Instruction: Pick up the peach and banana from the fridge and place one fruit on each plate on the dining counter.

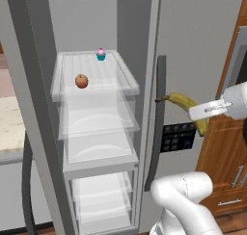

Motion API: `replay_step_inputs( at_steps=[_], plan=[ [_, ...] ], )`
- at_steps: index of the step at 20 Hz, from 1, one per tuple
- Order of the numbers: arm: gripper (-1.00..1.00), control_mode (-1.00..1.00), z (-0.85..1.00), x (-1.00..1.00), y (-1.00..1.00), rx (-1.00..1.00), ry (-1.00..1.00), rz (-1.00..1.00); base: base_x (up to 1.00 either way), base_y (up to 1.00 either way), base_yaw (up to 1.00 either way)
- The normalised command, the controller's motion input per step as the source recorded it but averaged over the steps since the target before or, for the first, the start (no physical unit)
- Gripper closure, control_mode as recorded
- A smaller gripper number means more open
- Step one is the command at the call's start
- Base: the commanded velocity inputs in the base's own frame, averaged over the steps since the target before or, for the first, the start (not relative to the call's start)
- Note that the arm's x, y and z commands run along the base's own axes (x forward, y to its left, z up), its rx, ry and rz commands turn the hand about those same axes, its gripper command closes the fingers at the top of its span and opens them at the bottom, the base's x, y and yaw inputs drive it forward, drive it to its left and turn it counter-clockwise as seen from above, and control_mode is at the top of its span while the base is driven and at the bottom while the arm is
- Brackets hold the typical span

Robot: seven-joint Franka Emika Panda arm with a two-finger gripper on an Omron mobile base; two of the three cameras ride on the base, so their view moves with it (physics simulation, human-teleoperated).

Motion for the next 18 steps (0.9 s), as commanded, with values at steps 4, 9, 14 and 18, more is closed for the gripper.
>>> replay_step_inputs(
  at_steps=[4,9,14,18],
  plan=[
    [1.00,1.00,-0.04,-0.53,0.00,-0.05,0.00,0.12,-0.14,0.00,0.06],
    [1.00,1.00,0.00,0.00,0.00,0.00,0.00,0.00,-0.61,-0.23,0.31],
    [1.00,1.00,0.00,0.00,0.00,0.00,0.00,0.00,-0.64,-0.56,0.39],
    [1.00,1.00,0.00,0.00,0.00,0.00,0.00,0.00,-0.79,-0.56,0.41]
  ],
)
